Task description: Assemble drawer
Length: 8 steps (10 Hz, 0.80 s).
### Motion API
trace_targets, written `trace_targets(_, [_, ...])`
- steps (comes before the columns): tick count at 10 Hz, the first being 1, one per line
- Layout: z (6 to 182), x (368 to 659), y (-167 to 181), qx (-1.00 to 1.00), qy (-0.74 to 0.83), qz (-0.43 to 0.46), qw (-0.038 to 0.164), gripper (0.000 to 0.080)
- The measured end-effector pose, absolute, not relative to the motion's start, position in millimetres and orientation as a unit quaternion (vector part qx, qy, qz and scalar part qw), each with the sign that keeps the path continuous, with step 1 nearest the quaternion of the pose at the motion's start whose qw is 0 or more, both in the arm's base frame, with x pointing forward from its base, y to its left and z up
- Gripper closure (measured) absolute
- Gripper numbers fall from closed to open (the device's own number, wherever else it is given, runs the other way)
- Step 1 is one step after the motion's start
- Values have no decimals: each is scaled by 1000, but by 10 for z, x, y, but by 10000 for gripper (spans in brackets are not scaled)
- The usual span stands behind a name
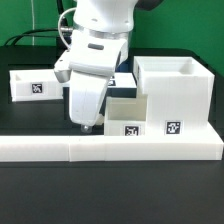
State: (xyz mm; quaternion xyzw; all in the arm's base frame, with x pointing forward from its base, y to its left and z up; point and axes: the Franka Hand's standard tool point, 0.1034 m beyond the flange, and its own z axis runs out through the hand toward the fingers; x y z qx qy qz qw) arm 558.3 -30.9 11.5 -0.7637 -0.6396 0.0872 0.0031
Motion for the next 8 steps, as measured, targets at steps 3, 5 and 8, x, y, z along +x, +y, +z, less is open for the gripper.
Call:
trace_targets(3, [358,5811,-402,-738,-668,95,9,150])
trace_targets(5, [387,5856,-327,-730,-676,104,17,150])
trace_targets(8, [383,5850,-331,-730,-676,104,17,150])
